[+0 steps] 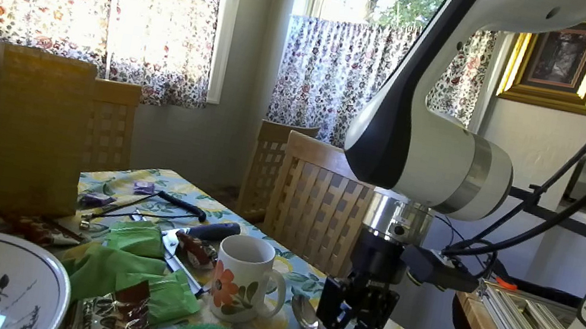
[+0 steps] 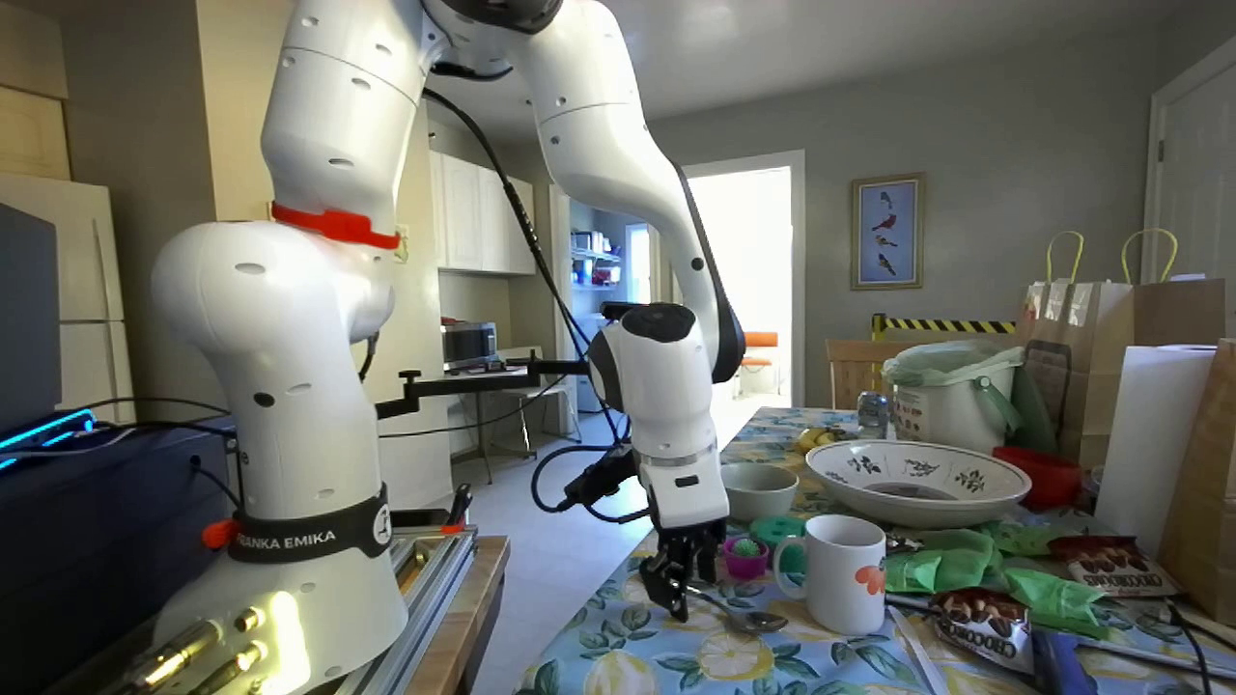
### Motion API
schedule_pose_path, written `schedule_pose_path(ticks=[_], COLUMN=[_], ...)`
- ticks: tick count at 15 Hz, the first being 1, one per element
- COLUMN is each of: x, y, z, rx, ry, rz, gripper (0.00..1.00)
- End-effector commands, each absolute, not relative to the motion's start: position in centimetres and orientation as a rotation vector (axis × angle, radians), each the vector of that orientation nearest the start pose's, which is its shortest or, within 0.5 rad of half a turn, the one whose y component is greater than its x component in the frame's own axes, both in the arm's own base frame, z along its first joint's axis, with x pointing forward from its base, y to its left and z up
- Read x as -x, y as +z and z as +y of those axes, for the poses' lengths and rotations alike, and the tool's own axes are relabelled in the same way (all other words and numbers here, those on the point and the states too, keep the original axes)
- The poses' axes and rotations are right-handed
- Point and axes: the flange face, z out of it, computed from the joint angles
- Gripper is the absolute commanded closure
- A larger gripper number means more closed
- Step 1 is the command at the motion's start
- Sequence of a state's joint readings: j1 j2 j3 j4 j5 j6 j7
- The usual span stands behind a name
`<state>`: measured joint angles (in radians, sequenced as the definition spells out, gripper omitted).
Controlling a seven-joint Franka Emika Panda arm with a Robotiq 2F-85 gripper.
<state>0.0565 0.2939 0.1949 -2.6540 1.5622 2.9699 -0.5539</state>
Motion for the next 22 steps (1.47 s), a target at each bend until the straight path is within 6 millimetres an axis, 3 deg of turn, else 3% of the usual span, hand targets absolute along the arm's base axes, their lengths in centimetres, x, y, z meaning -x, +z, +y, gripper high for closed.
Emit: schedule_pose_path(ticks=[1, 5, 14, 22], x=[-35.4, -35.6, -36.5, -37.3], y=[13.1, 13.1, 13.3, 13.0], z=[2.9, 3.3, 5.1, 5.4], rx=[2.642, 2.628, 2.645, 2.672], ry=[-0.039, -0.038, -0.055, -0.087], rz=[1.045, 1.062, 1.057, 1.092], gripper=[0.10, 0.00, 0.00, 0.00])
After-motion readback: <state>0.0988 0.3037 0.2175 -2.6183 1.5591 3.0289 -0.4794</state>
